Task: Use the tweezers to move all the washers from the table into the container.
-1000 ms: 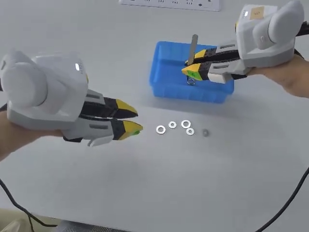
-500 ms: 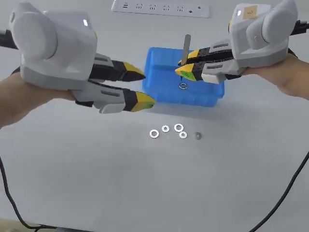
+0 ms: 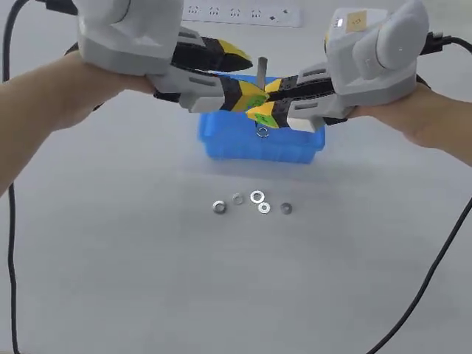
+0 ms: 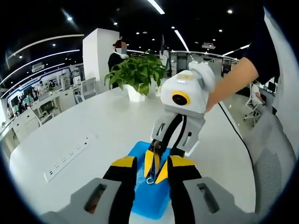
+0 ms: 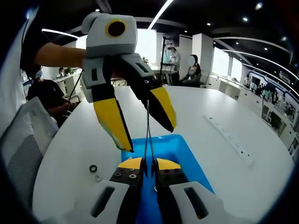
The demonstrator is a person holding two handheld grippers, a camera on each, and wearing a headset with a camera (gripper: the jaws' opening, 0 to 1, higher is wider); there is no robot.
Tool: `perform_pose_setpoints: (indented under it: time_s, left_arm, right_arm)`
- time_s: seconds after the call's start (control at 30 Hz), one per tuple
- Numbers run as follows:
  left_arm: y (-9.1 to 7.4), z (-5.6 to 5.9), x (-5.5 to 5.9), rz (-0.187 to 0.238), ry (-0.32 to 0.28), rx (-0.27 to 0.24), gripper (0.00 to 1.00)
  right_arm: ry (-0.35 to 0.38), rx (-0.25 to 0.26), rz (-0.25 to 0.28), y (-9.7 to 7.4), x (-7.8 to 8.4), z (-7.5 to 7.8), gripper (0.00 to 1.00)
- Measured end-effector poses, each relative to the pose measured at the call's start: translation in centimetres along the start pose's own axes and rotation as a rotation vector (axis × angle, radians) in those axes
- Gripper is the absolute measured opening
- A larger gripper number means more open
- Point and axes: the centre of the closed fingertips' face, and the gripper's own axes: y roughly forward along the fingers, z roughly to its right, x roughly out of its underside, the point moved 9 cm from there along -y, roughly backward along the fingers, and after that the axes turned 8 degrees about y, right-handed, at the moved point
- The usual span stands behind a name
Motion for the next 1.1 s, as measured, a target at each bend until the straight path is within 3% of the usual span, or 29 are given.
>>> perform_pose_setpoints:
  time_s: [0.2,0.23,0.27,0.37,0.6,0.87,1.1]
  left_arm:
    - [-0.8,0.5,-0.1,0.005,0.006,0.014,0.28]
    - [0.7,-0.4,-0.1,0.005,0.009,0.017,0.26]
    - [0.8,-0.4,-0.2,0.005,0.012,0.021,0.22]
    - [0.7,-0.4,-0.5,0.011,0.036,0.031,0.13]
    - [0.6,0.2,-0.8,-0.007,0.062,0.089,0.08]
    - [0.2,0.5,-1.4,-0.023,0.104,0.077,0.06]
    - [-0.4,0.3,-1.8,-0.013,0.107,0.069,0.05]
  right_arm:
    - [0.001,-0.001,-0.002,0.1,0.2,0.2,0.10]
    - [0.002,-0.002,-0.004,0.1,0.3,0.2,0.10]
    - [0.001,-0.002,-0.004,0.1,0.3,0.2,0.10]
    - [0.004,0.000,-0.002,0.1,0.4,0.2,0.10]
    - [-0.018,-0.005,-0.019,0.1,0.4,0.3,0.10]
    - [-0.025,-0.004,-0.012,0.0,0.2,0.2,0.11]
    - [-0.044,-0.001,-0.001,-0.3,-0.5,0.2,0.11]
